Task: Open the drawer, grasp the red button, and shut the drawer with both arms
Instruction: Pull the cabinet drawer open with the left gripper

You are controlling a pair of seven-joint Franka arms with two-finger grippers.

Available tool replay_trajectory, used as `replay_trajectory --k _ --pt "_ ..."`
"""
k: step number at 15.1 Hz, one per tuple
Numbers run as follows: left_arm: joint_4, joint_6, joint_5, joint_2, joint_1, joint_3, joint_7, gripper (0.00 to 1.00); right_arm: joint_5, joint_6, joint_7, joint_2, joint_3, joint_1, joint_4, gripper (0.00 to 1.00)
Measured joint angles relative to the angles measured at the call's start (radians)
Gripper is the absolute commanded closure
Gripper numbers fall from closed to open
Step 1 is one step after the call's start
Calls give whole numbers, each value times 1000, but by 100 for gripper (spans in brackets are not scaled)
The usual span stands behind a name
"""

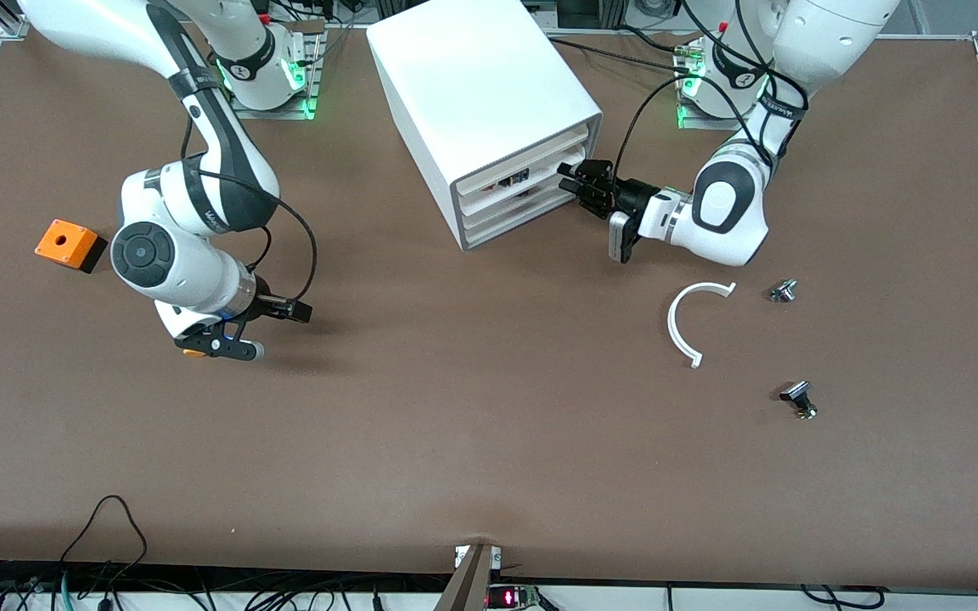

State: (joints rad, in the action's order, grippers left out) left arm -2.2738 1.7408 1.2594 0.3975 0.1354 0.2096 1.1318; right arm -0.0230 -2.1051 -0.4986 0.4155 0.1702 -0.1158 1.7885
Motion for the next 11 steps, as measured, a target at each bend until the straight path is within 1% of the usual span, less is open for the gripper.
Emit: replay_trajectory --k 3,4,6,7,8,11 --pt "-1 -1 3 14 0 7 3 55 0 0 -80 10 0 -23 -17 0" --pt "-2 -1 9 19 0 11 4 59 0 0 -106 17 0 -31 -26 0" --pt "-5 -2 30 28 1 23 9 78 0 0 -154 31 0 -47 -50 0" --pt "-5 -2 36 31 1 30 12 84 0 0 -174 37 0 -54 -61 0" --pt "-5 -2 38 33 1 36 14 99 0 0 -190 42 0 -61 -69 0" --pt "-6 1 38 36 1 43 23 100 0 1 -240 47 0 -75 -85 0"
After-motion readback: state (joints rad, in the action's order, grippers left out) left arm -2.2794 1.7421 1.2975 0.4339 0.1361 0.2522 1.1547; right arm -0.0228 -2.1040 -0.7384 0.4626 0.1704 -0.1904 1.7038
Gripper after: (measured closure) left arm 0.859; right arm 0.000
